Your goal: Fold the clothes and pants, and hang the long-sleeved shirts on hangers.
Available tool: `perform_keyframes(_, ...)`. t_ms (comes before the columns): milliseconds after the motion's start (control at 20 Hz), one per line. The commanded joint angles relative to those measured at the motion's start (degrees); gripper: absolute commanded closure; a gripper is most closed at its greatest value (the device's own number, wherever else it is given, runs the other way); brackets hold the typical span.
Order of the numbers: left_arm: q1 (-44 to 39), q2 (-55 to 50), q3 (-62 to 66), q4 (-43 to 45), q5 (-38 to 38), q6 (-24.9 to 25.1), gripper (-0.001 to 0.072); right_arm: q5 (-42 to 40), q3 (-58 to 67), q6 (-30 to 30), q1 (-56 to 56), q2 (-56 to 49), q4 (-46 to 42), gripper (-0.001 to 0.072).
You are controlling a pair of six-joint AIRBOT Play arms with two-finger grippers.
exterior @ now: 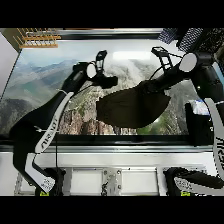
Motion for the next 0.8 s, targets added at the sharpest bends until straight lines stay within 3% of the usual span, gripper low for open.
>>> perform_keyframes(0,5.64,8.68,-11.65,2.49,0.52,-0.35,0.0700,-5.95,0.20,-1.95,6.99,-2.89,4.96,0.0711)
perform_keyframes(150,10.25,15.17,-19.54,2.49,1.16,-0.35,0.0700,-17.33,0.31,-5.60,17.92,-10.03,13.27,0.0710)
perform_keyframes(200,11.63,17.27,-21.51,2.47,1.07,-0.37,0.0699,-23.15,0.66,-8.00,22.21,-13.64,15.47,0.0669)
perform_keyframes(300,14.38,21.40,-25.03,2.45,1.18,-0.37,0.0700,-30.25,4.17,-13.53,29.31,-21.09,17.84,0.0086)
perform_keyframes(350,15.61,23.15,-26.38,2.47,1.16,-0.37,0.0700,-30.77,7.02,-14.40,31.41,-23.74,16.98,0.0015)
perform_keyframes(450,18.16,26.86,-29.62,2.43,1.60,-0.37,0.0700,-28.96,11.41,-12.04,32.22,-25.20,14.36,0.0023)
perform_keyframes(550,20.35,29.88,-32.87,2.38,1.62,-0.37,0.0700,-25.70,11.80,-7.80,29.22,-22.45,10.97,0.0151)
perform_keyframes(750,20.39,34.82,-40.81,1.88,3.74,-0.39,0.0700,-21.97,4.46,-2.38,18.49,-13.84,7.02,0.0150)
